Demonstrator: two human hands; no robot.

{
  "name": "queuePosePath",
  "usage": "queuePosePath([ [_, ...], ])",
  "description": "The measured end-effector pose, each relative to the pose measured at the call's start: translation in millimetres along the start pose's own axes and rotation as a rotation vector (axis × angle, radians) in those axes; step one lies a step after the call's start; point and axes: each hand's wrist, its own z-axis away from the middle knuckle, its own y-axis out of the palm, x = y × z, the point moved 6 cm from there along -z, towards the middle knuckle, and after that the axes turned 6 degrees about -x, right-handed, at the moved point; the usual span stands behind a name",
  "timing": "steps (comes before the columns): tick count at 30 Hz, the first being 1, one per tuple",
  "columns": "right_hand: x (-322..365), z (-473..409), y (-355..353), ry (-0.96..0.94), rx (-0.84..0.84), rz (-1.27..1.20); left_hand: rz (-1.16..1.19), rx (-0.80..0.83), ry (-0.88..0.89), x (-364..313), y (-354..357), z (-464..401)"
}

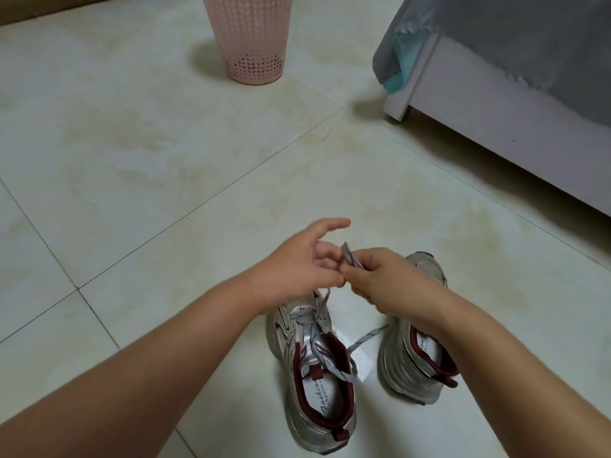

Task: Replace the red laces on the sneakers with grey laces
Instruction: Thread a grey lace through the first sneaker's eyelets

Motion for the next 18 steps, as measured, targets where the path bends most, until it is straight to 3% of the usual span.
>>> queuePosePath([
  [2,-5,-1,5,0.024,0.015,-0.035,-0.121,0.005,-0.019,-7,-4,0],
  [4,-8,0,3,0.04,0.002,-0.066,-0.433,-0.027,0.015,-6,-9,2],
  [7,-21,1,-1,0.127,-0.069,-0.295,-0.666,-0.258,0.054,-4,-28,6],
  [9,-40,4,6,0.184,-0.092,-0.194,-0.687,-0.403,0.113,-13,-41,11],
  [11,-61,12,29,0.221,-0.005,-0.018,-0.607,-0.5,0.146,-25,-53,17],
  [14,-85,29,73,0.249,0.185,0.189,-0.182,-0.5,0.118,-42,-62,23],
  [18,-98,34,82,0.213,0.106,0.539,0.168,-0.432,0.112,-62,-61,32],
])
